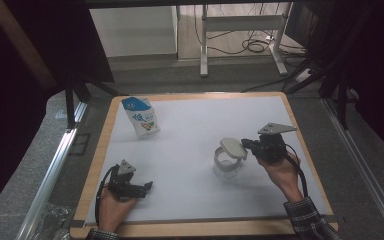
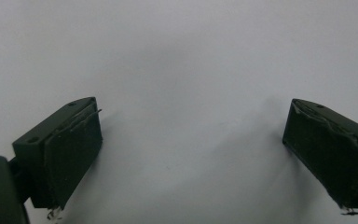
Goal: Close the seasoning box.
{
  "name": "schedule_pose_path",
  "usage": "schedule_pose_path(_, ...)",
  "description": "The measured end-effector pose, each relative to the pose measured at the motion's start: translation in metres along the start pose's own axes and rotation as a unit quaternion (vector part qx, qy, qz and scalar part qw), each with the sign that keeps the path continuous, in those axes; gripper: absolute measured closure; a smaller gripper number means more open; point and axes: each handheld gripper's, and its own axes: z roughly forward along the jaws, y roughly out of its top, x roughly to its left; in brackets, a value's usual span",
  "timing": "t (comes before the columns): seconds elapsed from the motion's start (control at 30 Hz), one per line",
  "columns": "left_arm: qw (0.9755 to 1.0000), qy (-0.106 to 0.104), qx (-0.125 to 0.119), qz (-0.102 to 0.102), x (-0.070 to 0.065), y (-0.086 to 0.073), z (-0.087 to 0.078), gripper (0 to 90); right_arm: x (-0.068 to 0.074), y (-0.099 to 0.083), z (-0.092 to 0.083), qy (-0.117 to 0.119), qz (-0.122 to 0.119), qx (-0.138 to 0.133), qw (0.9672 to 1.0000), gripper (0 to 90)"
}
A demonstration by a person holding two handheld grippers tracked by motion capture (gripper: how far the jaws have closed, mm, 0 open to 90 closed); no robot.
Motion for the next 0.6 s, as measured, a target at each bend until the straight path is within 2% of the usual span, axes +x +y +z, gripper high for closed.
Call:
schedule_pose_path(0.23, 1.0000, 0.000, 0.000, 0.000, 0.000, 0.000, 0.000, 4.6, -0.004, -0.002, 0.003, 0.000, 0.005, 0.003, 1.0000, 89.7)
schedule_pose_path(0.47, 1.0000, 0.000, 0.001, -0.001, 0.000, 0.000, 0.000, 4.6, -0.009, -0.008, 0.006, 0.008, 0.009, 0.005, 0.9999, 89.7)
schedule_pose_path(0.6, 1.0000, 0.000, 0.000, -0.001, 0.000, 0.000, 0.000, 4.6, -0.012, -0.011, 0.007, 0.018, 0.017, -0.003, 0.9997, 89.6)
